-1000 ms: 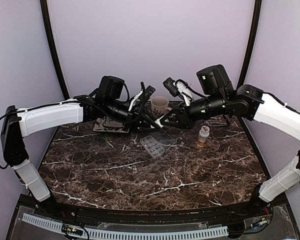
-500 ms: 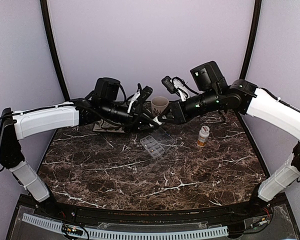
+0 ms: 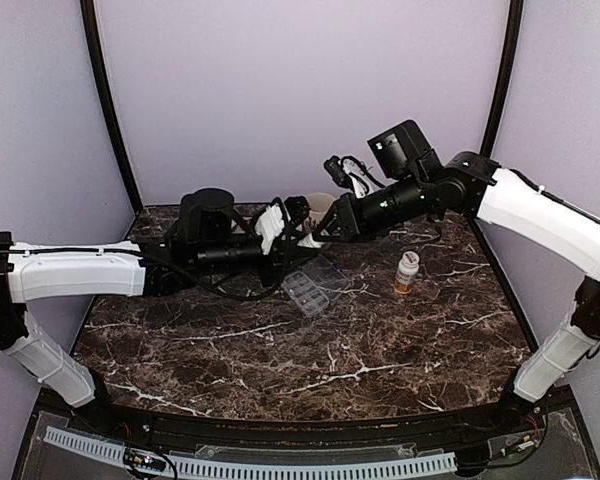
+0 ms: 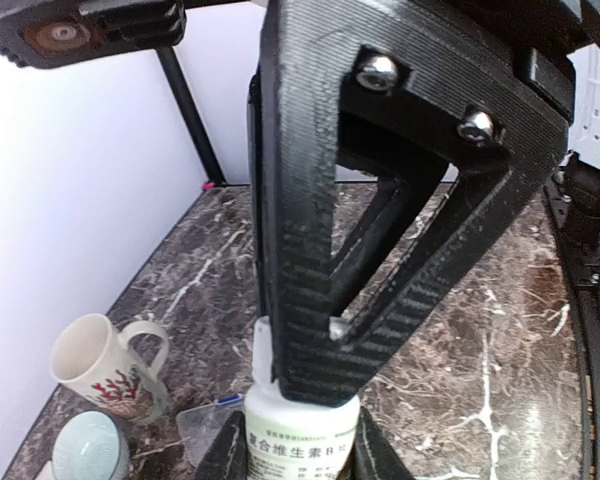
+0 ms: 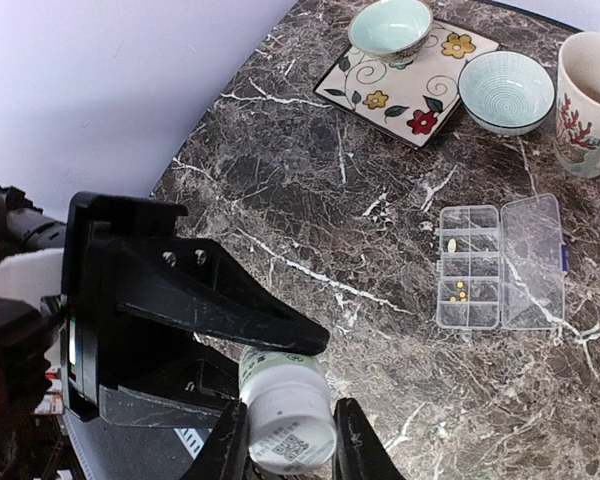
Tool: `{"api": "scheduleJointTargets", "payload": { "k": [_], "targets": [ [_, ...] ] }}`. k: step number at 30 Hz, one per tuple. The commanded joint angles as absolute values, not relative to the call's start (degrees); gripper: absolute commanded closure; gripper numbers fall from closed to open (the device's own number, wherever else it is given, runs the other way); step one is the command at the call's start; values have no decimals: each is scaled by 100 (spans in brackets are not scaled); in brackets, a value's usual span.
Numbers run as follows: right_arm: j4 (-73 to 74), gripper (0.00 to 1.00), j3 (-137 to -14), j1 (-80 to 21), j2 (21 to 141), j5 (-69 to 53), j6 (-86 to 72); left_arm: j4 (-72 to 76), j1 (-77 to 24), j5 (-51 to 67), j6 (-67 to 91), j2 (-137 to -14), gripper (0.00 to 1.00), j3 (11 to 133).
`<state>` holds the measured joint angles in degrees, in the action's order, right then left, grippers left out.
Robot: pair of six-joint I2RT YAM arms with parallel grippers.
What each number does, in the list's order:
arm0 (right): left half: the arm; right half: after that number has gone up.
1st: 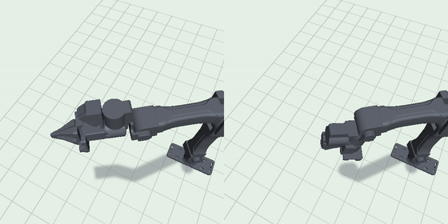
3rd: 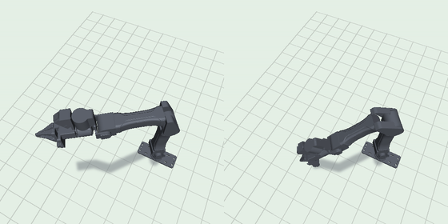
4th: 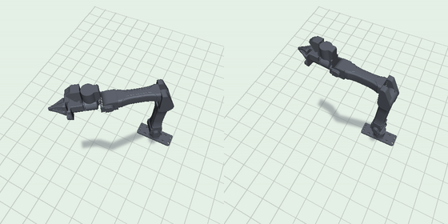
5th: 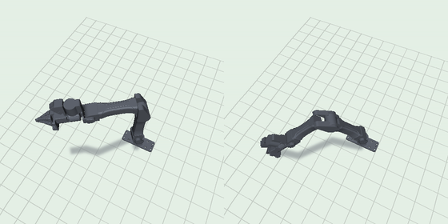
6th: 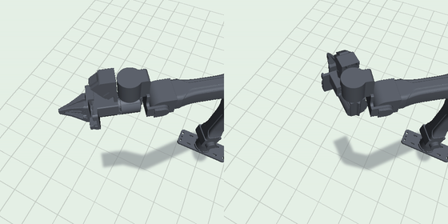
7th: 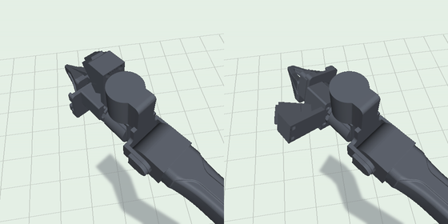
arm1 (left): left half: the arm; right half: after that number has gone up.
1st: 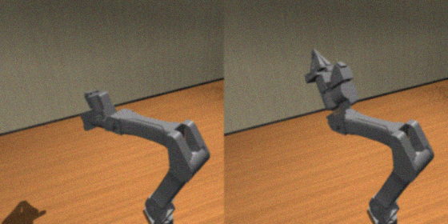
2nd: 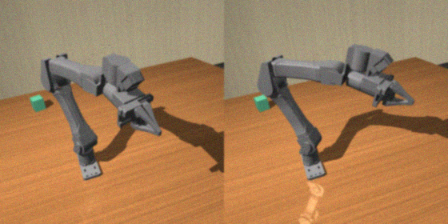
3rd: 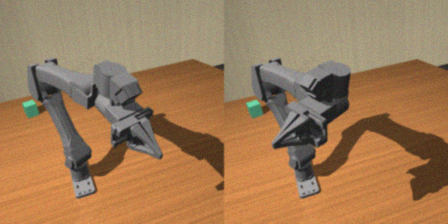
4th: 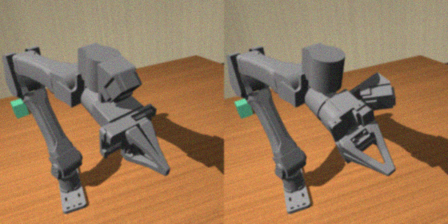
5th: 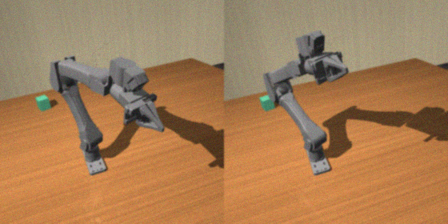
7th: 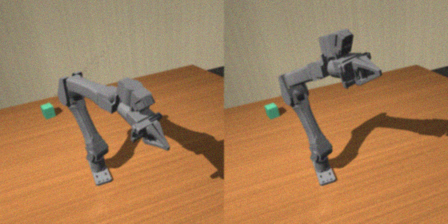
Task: Sort the pills into containers
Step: Screw the lid of the pill bottle onto the pill bottle.
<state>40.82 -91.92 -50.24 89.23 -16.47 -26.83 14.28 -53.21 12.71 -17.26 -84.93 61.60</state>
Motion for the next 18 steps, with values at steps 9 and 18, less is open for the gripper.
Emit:
{"api": "scheduleJointTargets", "payload": {
  "k": [9,18],
  "targets": [
    [3475,100,-9229,-4986,9325,-1908,-3328,4685,-6279,-1427,-3098,-8279,100,5407],
    [3516,90,-9221,-4990,9173,-1367,-3100,4350,-6442,-1528,-2980,-8407,100,5543]
  ]
}}
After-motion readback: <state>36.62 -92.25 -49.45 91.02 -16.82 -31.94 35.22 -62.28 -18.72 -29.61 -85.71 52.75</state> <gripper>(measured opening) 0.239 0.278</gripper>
